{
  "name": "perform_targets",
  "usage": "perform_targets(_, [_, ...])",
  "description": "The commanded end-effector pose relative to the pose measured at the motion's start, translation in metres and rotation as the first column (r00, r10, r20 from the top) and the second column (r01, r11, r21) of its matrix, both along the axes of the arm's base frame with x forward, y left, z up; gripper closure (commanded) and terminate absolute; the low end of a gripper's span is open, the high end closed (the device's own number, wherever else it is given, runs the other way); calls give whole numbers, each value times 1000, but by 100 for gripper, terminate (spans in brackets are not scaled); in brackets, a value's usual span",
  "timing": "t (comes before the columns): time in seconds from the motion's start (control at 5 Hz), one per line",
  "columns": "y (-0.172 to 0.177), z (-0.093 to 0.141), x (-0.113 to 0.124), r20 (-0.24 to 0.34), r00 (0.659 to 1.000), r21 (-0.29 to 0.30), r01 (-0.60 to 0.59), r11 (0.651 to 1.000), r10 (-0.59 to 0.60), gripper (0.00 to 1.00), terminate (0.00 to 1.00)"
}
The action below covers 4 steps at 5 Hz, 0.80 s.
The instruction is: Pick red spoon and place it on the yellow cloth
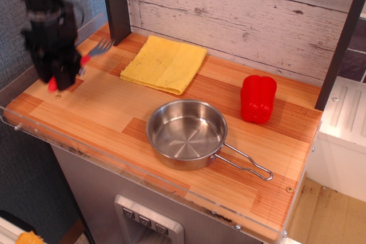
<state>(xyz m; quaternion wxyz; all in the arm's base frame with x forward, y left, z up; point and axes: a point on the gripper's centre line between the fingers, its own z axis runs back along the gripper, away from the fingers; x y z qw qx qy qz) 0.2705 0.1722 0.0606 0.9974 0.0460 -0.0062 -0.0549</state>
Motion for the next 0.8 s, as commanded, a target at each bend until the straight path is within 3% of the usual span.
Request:
perform_targets(0.0, [-62, 60, 33, 134, 983, 79, 112, 991, -122, 100, 0])
perform_targets(0.2, [-89, 48, 52, 81, 996, 84, 20, 996, -27, 100, 0])
perform_targets(0.4, [-93, 30, 60, 42, 980, 6, -196, 981, 195, 100, 0])
perform_targets(0.6, [-87, 15, 61, 19, 976, -14, -215, 977, 215, 100, 0])
